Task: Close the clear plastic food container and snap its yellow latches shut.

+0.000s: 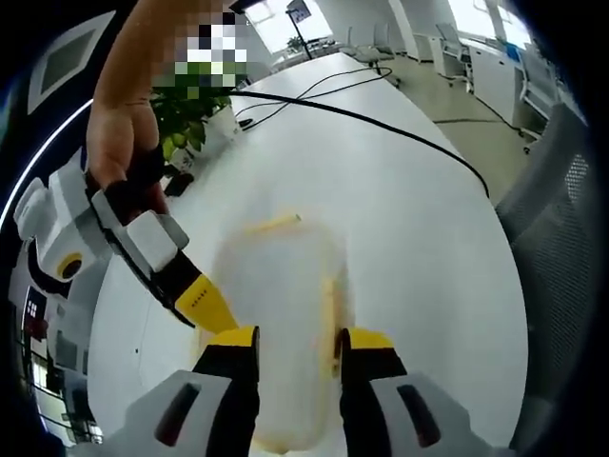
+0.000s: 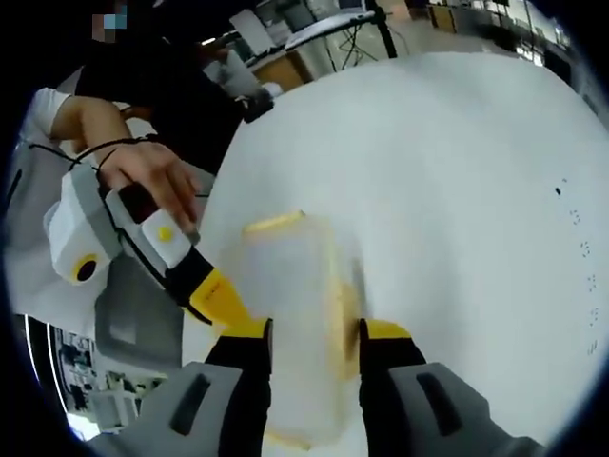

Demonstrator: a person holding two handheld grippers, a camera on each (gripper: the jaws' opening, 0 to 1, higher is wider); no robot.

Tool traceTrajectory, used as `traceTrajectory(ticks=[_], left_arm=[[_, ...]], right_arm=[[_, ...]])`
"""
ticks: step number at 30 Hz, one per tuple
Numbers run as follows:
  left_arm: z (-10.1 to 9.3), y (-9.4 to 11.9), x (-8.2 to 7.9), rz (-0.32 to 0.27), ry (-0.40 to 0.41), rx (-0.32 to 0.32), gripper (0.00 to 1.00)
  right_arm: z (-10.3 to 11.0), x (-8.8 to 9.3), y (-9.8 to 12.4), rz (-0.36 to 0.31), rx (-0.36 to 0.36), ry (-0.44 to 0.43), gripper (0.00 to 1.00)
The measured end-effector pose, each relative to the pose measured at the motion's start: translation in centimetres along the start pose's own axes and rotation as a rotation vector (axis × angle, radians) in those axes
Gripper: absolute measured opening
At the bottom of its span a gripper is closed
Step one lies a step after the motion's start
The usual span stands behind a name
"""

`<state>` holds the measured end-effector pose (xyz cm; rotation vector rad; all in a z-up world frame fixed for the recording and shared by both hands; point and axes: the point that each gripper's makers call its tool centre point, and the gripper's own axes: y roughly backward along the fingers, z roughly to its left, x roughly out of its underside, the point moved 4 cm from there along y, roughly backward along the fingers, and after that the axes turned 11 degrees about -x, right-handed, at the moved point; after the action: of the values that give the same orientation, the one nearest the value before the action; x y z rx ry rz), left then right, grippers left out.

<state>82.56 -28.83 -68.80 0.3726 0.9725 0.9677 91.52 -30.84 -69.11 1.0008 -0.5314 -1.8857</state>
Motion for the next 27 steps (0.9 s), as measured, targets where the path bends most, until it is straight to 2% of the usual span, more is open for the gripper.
traceTrajectory(ticks=[4, 5, 6, 7, 14, 15, 16, 18, 22, 24, 26, 27], left_arm=[[0.01, -0.03, 0.01, 0.0, 0.003, 0.0, 0.25], [0.0, -0.02, 0.02, 0.001, 0.005, 0.001, 0.24], [-0.15, 0.06, -0.04, -0.002, 0.008, 0.008, 0.24], [-0.17, 0.08, -0.05, -0.002, 0.001, 0.001, 0.24], [-0.19, 0.13, -0.06, 0.001, -0.002, -0.027, 0.18], [-0.7, 0.51, 0.62, 0.052, 0.022, -0.025, 0.18], [-0.19, 0.43, 0.13, 0.021, -0.019, -0.048, 0.17], [-0.25, -0.01, -0.01, 0.003, -0.024, -0.065, 0.17], [-0.33, 0.17, -0.15, -0.008, -0.038, -0.065, 0.19], [-0.41, 0.14, -0.09, -0.022, -0.05, -0.058, 0.2], [-0.44, 0.21, -0.16, -0.052, -0.096, -0.061, 0.21], [-0.52, 0.35, -0.01, -0.054, -0.084, -0.059, 0.22]], right_arm=[[-0.05, 0.07, -0.03, 0.001, -0.004, -0.016, 0.31], [-0.06, 0.14, -0.13, -0.003, -0.008, -0.03, 0.29], [0.0, 0.22, -0.51, -0.027, -0.008, -0.087, 0.29], [0.23, 0.57, -0.35, -0.004, -0.016, -0.044, 0.29], [0.74, 0.36, -0.71, 0.001, -0.011, -0.076, 0.26], [0.86, 0.38, -0.82, 0.006, -0.014, -0.076, 0.26], [0.6, 0.54, -0.61, 0.003, -0.014, -0.081, 0.26], [0.63, 0.57, -0.69, -0.011, -0.014, -0.077, 0.26], [0.56, 0.34, -0.75, -0.029, -0.011, -0.066, 0.28], [0.47, 0.1, -0.79, -0.024, -0.009, -0.047, 0.3], [0.64, -0.12, -0.9, -0.03, 0.0, -0.057, 0.32], [0.7, -0.22, -0.97, -0.033, 0.006, -0.057, 0.33]])
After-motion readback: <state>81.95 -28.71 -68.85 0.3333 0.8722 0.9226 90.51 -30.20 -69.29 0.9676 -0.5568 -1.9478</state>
